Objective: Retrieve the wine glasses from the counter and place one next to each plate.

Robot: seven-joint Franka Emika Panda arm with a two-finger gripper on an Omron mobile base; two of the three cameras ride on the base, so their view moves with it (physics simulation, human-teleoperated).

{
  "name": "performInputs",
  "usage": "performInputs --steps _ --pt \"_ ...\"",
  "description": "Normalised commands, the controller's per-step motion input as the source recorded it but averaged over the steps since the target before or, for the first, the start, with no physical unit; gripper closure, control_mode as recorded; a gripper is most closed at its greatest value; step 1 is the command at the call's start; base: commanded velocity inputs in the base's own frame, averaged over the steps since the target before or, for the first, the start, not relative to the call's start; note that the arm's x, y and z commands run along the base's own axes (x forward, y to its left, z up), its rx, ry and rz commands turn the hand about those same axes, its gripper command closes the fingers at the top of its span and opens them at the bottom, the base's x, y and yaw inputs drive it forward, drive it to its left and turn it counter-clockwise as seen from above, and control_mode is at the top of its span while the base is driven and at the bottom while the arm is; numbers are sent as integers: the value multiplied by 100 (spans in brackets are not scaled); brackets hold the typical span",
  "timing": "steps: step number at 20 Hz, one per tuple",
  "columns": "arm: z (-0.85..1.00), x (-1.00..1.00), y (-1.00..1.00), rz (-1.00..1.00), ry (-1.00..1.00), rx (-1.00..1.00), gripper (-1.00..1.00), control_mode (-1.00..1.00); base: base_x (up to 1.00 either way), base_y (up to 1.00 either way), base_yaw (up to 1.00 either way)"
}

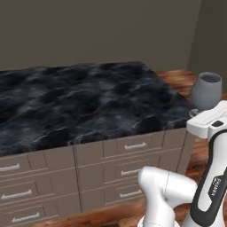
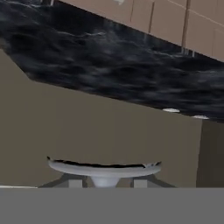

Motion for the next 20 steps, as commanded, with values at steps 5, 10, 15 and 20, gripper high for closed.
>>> performInputs --steps 5,10,15,20 --pt "0 0 0 0 0 0 100 100 51 -27 63" --pt "0 0 0 0 0 0 100 100 -11 -100 13" --pt "0 0 0 0 0 0 100 100 -49 -100 1" --pt "0 0 0 0 0 0 100 100 -48 -100 0"
